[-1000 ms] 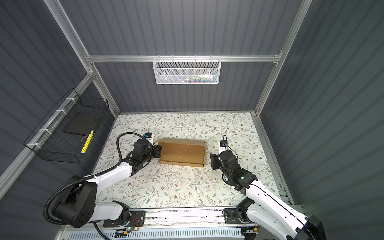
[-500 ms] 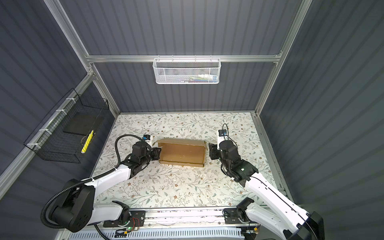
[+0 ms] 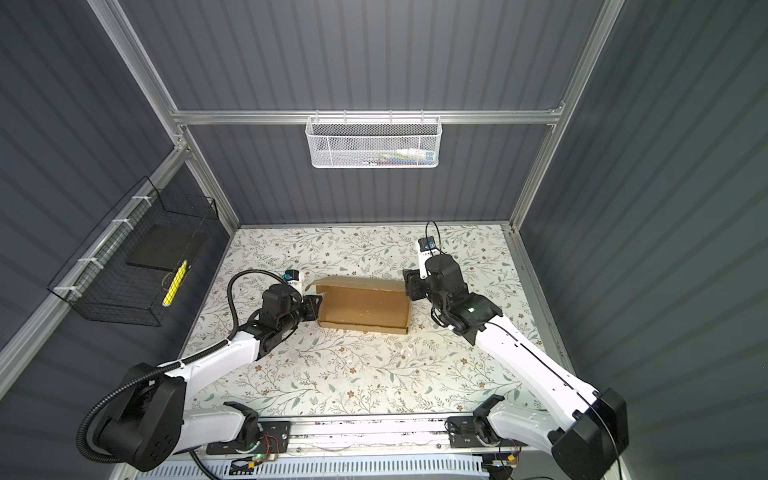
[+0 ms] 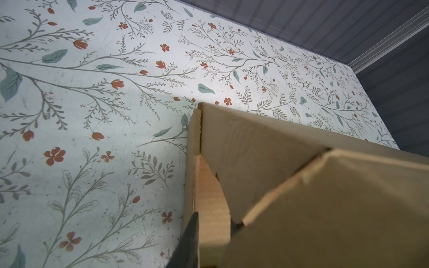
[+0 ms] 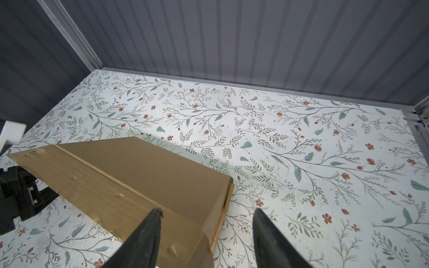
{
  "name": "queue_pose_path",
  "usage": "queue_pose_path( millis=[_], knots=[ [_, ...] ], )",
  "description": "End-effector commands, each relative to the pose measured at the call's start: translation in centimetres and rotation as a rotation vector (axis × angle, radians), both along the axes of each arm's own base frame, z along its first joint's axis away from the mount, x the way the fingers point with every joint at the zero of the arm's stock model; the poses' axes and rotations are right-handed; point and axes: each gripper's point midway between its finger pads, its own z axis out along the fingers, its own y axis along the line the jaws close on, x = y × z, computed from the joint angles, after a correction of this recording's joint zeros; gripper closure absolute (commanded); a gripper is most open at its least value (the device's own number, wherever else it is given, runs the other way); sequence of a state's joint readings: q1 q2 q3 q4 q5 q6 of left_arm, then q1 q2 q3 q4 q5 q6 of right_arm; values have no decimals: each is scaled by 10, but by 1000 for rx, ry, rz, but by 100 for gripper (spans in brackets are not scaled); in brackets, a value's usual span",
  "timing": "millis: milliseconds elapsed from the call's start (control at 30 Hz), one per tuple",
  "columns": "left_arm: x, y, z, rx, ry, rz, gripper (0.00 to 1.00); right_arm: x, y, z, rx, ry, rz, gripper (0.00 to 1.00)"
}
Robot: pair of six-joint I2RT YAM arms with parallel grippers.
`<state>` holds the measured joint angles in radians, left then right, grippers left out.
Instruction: Fold the paper box
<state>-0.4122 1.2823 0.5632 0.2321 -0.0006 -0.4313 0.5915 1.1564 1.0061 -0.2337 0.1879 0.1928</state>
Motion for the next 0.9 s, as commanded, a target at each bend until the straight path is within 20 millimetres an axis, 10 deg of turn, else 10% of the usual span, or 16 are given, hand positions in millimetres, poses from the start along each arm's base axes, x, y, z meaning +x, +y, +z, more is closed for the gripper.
queue_pose_path(
  millis=[0,867],
  knots=[
    [-4,2,0,-3,-5,11,75,4,10,6,-17,-1,48,36],
    [-21,16,1,21,4,41,72,28,52,-15,-18,104,165,35]
  ],
)
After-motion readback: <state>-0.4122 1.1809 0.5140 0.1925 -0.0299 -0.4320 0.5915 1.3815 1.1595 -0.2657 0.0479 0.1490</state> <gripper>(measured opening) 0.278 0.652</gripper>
